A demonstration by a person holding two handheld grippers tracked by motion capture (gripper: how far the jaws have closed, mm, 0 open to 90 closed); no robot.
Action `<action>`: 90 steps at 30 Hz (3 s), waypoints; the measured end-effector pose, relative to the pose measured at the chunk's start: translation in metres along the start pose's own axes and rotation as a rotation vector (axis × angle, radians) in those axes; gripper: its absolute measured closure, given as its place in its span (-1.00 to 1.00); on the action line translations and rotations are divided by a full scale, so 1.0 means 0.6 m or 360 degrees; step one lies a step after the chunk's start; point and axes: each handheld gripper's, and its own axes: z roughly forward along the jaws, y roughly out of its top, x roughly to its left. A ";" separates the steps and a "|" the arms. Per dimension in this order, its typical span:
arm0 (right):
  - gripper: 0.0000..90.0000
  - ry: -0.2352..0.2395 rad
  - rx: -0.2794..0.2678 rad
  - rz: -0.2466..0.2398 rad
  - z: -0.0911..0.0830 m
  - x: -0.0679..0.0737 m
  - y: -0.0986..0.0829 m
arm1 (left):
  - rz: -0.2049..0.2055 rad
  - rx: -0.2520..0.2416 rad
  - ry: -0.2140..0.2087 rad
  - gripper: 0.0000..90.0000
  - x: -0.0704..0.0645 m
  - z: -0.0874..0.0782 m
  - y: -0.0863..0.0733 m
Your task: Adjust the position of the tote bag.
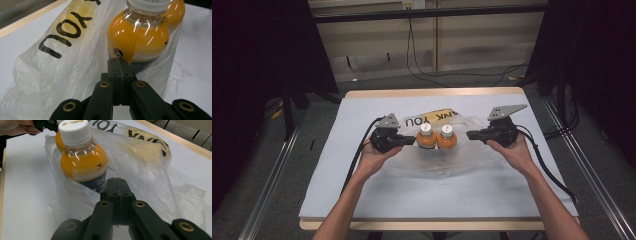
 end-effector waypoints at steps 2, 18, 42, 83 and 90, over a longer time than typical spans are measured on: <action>1.00 0.0000 0.0026 -0.0008 0.011 -0.001 0.007 | 0.0002 0.0017 0.0003 1.00 0.002 0.003 0.001; 1.00 -0.0027 0.0278 -0.0038 0.097 -0.021 -0.003 | 0.0196 0.0329 0.0046 1.00 0.000 0.058 -0.012; 1.00 -0.0210 0.0699 -0.0067 0.137 -0.037 -0.052 | 0.0281 0.0647 0.0193 1.00 0.018 0.074 -0.055; 1.00 -0.0303 0.0858 -0.0045 0.072 -0.071 -0.081 | 0.0181 0.0710 0.0298 1.00 0.077 -0.028 -0.126; 1.00 -0.0310 0.0833 -0.0018 0.062 -0.072 -0.089 | 0.0053 0.0598 0.0230 1.00 0.090 -0.032 -0.135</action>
